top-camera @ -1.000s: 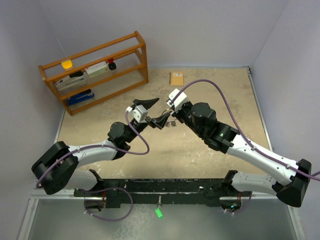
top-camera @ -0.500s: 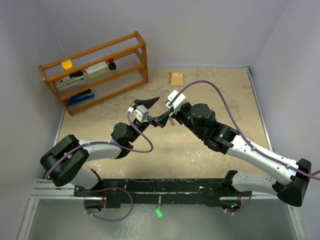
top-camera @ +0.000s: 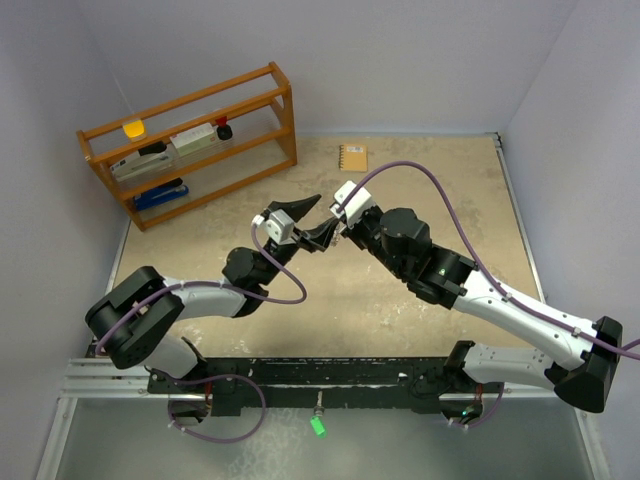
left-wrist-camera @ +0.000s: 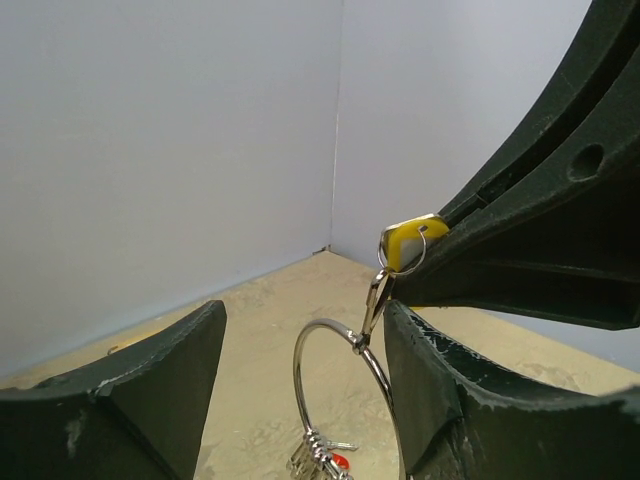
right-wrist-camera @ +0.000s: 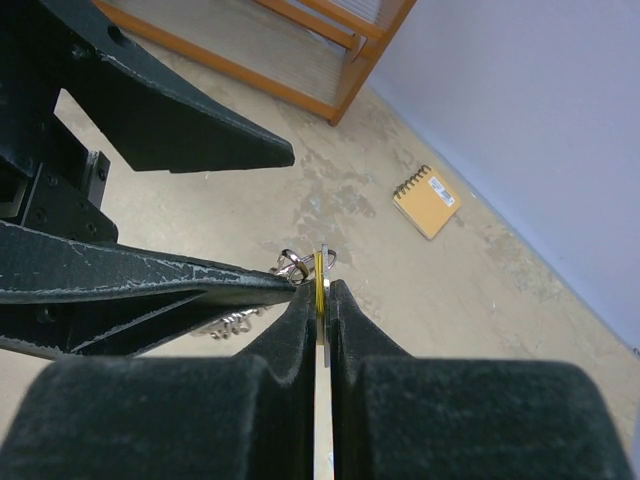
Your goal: Remove the keys from the keyring
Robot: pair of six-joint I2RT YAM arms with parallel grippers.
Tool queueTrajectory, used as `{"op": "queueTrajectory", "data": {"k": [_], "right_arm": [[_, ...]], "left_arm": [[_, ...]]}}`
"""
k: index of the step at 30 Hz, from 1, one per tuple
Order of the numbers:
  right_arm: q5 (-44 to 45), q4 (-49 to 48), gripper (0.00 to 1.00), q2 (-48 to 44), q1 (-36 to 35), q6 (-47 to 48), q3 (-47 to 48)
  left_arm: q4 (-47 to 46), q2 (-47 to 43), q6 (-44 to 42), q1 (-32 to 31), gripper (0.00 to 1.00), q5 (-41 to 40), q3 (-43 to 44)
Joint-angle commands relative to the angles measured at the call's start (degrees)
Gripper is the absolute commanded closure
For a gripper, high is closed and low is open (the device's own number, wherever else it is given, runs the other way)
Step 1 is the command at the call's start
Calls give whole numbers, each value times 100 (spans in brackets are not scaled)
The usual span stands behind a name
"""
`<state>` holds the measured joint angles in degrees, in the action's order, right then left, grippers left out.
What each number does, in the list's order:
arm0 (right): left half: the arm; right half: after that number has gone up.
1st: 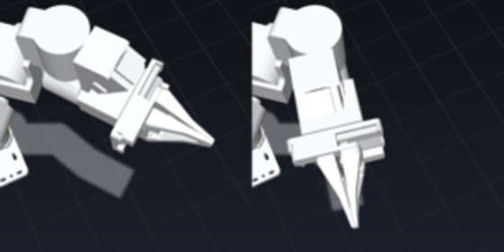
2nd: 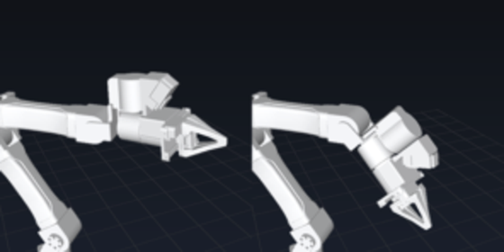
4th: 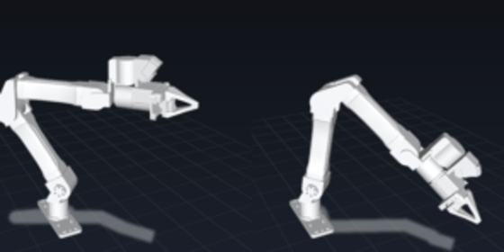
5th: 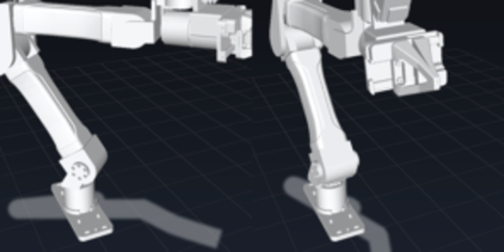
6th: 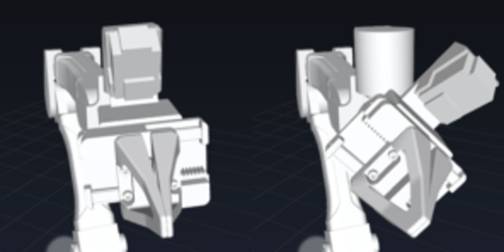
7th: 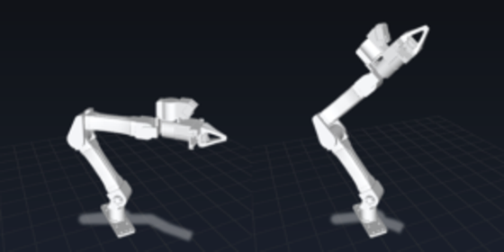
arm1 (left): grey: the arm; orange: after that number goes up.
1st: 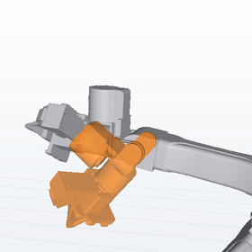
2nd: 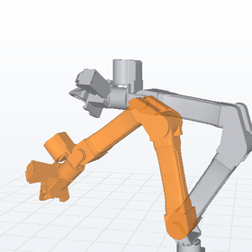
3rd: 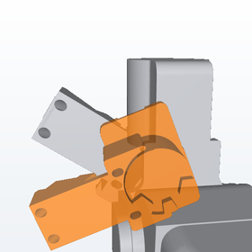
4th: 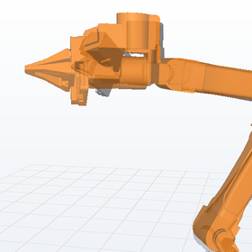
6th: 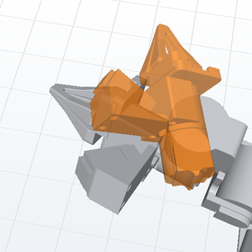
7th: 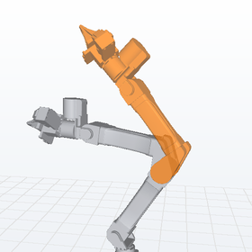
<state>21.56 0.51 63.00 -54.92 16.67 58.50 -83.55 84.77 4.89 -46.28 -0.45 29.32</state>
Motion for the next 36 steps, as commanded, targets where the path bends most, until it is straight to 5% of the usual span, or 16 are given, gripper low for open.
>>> {"op": "queueTrajectory", "data": {"k": [1,25,36], "right_arm": [[117,-357,100,-36,-52,-23,333],[140,-322,100,13,-167,-111,408],[256,-280,100,-60,-204,-36,402]], "left_arm": [[-349,10,129,-62,39,-59,-17],[-259,223,-330,-478,41,-653,30],[84,44,-478,-478,56,-318,129]]}}
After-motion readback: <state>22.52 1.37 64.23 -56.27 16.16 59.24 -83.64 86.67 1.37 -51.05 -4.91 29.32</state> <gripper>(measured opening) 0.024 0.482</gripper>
